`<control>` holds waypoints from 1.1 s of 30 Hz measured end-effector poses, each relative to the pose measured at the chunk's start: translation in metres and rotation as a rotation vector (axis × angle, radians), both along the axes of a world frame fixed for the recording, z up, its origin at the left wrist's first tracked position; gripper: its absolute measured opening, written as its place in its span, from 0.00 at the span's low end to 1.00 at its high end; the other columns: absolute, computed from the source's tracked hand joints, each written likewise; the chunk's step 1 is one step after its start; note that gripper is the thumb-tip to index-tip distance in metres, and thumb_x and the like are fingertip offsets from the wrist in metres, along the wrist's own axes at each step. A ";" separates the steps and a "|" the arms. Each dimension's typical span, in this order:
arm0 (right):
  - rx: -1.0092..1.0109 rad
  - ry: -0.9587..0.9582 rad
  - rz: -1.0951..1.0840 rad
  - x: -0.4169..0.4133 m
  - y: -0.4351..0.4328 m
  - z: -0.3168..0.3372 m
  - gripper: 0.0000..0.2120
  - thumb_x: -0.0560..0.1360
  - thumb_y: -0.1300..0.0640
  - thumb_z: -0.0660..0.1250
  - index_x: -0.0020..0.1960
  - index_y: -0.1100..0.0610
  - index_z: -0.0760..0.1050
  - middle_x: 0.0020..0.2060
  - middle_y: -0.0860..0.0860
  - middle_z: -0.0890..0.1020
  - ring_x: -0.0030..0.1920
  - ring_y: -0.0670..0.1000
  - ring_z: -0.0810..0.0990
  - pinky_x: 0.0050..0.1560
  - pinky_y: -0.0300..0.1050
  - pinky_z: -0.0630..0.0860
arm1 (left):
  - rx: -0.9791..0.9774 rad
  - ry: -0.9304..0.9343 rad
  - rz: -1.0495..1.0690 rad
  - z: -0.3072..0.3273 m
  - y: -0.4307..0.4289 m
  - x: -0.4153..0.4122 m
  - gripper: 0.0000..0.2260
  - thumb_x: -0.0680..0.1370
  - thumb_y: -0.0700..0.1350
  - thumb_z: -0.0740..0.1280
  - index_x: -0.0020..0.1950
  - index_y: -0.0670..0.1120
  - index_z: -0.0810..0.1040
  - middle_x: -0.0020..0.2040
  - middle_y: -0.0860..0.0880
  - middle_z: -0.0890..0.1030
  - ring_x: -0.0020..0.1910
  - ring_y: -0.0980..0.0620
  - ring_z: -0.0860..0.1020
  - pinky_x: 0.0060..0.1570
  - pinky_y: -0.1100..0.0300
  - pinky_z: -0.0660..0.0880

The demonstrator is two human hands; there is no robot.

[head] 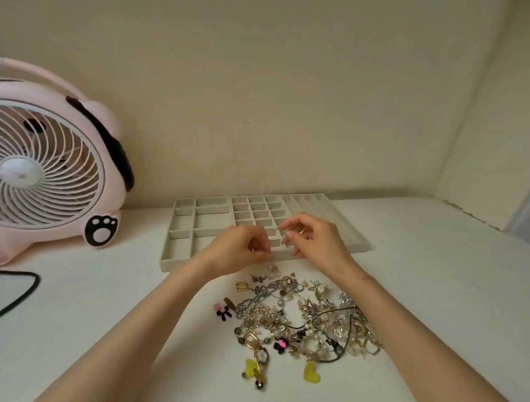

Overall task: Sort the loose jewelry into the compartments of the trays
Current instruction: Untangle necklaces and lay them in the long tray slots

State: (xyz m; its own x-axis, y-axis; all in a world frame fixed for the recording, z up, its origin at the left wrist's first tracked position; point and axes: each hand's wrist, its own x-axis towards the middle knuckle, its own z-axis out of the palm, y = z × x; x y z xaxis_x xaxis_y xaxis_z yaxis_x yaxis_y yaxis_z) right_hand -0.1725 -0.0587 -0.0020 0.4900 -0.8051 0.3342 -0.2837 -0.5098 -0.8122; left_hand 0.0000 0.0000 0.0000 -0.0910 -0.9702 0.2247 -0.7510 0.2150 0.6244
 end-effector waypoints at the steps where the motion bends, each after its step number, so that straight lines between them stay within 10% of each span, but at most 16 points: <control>1: -0.022 0.041 0.008 0.000 0.000 -0.001 0.07 0.76 0.63 0.66 0.48 0.52 0.79 0.41 0.51 0.82 0.36 0.48 0.80 0.39 0.40 0.80 | 0.086 -0.049 -0.036 0.001 0.001 0.001 0.04 0.73 0.45 0.71 0.42 0.49 0.76 0.39 0.53 0.80 0.38 0.54 0.76 0.41 0.60 0.72; 15: -0.178 0.645 0.172 0.004 0.005 -0.004 0.05 0.69 0.48 0.74 0.43 0.45 0.80 0.42 0.42 0.78 0.41 0.40 0.74 0.39 0.37 0.68 | 0.228 -0.453 -0.087 0.000 0.004 0.004 0.03 0.73 0.47 0.70 0.42 0.52 0.77 0.41 0.56 0.75 0.41 0.57 0.73 0.40 0.65 0.68; 29: -0.372 0.852 0.138 0.005 0.011 0.001 0.04 0.72 0.55 0.68 0.46 0.49 0.81 0.38 0.39 0.76 0.41 0.41 0.73 0.43 0.37 0.67 | 0.160 -0.306 -0.092 -0.003 0.004 0.004 0.04 0.74 0.46 0.69 0.48 0.49 0.80 0.44 0.53 0.78 0.39 0.59 0.73 0.44 0.64 0.71; 33: -0.092 0.588 0.140 -0.001 0.005 0.002 0.02 0.70 0.57 0.70 0.41 0.51 0.80 0.38 0.42 0.80 0.39 0.41 0.77 0.41 0.37 0.73 | 0.174 -0.048 -0.110 -0.006 0.001 0.003 0.06 0.75 0.43 0.68 0.52 0.47 0.77 0.46 0.53 0.82 0.42 0.60 0.78 0.42 0.72 0.70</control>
State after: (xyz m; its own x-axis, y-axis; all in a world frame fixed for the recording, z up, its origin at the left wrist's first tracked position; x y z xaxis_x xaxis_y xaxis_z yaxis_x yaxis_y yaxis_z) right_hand -0.1733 -0.0536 0.0001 0.7126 -0.7004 0.0409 -0.5962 -0.6353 -0.4909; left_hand 0.0032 0.0012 -0.0058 -0.2046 -0.9777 0.0470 -0.7589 0.1888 0.6232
